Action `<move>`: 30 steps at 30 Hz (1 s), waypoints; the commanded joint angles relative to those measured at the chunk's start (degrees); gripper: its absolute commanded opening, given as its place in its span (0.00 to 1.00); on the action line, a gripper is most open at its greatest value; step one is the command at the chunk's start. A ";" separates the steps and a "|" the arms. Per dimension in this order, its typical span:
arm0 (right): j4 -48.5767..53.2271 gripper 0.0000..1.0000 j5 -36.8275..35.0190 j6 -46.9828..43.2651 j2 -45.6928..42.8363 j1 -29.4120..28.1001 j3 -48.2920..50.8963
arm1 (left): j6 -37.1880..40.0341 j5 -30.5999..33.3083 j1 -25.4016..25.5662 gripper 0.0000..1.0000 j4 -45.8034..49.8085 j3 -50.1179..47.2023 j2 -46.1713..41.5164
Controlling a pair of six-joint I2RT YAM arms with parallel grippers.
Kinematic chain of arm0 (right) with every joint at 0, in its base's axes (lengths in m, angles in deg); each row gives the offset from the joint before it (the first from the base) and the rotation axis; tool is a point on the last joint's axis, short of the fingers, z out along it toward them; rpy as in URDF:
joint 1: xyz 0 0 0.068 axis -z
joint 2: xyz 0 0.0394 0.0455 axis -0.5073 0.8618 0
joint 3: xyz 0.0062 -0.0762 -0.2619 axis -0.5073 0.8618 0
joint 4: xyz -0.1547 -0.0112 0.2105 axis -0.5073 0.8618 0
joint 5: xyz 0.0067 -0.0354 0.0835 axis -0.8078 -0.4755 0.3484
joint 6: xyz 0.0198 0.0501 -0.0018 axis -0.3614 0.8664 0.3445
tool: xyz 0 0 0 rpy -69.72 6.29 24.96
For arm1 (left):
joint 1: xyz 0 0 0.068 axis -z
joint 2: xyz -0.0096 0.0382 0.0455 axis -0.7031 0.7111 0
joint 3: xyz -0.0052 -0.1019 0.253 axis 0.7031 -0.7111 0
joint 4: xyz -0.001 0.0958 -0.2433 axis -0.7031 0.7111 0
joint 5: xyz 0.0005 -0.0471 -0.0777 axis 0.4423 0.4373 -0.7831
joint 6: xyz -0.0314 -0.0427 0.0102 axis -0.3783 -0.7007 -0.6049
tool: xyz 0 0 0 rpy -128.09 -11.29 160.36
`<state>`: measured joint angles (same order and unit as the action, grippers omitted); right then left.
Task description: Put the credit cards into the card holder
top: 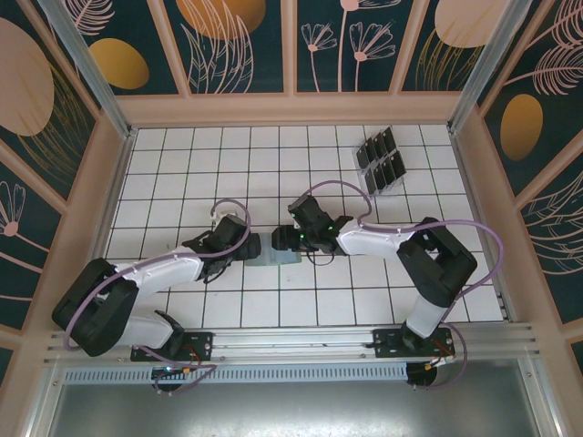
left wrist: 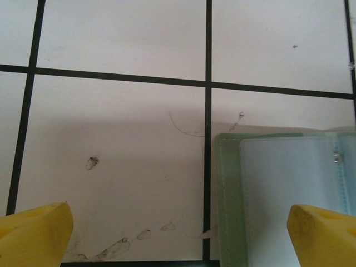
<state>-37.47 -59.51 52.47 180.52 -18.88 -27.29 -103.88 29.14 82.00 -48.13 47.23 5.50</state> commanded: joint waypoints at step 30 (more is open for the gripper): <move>-9.33 0.60 7.21 3.84 8.80 -2.08 -3.39 | -0.58 1.35 0.58 0.98 -3.91 -2.41 5.20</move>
<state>-43.83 -54.79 54.44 188.06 -20.63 -29.91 -103.94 31.56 82.48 -51.24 46.23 10.09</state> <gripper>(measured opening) 0.601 0.985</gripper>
